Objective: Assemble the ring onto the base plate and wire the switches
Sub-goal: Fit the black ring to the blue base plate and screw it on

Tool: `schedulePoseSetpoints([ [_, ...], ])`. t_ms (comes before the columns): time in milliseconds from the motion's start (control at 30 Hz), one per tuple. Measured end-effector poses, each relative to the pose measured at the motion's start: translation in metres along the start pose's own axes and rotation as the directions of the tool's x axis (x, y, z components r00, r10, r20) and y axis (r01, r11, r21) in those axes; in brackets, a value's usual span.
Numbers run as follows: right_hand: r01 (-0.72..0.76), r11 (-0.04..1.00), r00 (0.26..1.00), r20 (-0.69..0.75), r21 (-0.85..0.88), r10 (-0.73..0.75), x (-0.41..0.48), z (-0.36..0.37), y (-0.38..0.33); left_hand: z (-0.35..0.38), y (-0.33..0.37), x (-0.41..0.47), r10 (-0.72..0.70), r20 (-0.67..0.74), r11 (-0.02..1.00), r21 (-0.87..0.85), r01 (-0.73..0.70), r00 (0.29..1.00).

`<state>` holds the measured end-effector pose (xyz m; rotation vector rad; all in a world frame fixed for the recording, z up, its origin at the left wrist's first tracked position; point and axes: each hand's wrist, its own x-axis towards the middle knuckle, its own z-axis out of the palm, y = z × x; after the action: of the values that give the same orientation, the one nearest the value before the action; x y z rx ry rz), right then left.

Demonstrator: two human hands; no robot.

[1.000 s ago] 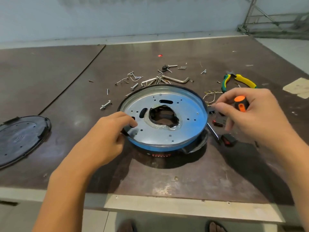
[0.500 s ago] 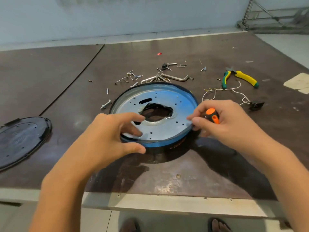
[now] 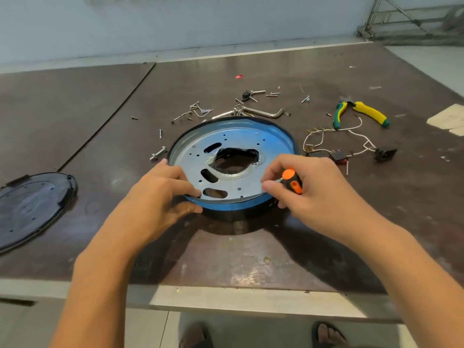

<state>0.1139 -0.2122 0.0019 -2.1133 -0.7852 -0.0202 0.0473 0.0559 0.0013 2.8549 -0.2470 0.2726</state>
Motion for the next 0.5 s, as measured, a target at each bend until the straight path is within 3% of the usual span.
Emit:
schedulePoseSetpoints([
  [167,0.013,0.978,0.976,-0.215,0.209,0.033,0.002,-0.017,0.007,-0.004,0.021,0.000,0.126,-0.075,0.986,-0.104,-0.133,0.989],
  [267,0.111,0.939,0.919,-0.394,0.325,0.027,0.004,-0.030,0.008,-0.011,0.036,0.002,0.137,-0.184,0.960,-0.216,-0.176,0.973],
  [333,0.198,0.853,0.866,-0.493,0.482,0.077,0.005,-0.040,0.007,-0.015,0.044,0.003,0.112,-0.265,0.939,-0.286,-0.189,0.958],
  [433,0.216,0.677,0.888,-0.430,0.703,0.163,0.006,-0.051,0.005,-0.018,0.050,0.003,-0.037,-0.382,0.924,-0.365,-0.114,0.923],
  [500,0.147,0.686,0.913,-0.365,0.713,0.184,0.004,-0.051,0.004,-0.017,0.057,0.004,-0.163,-0.431,0.897,-0.439,-0.049,0.887],
])
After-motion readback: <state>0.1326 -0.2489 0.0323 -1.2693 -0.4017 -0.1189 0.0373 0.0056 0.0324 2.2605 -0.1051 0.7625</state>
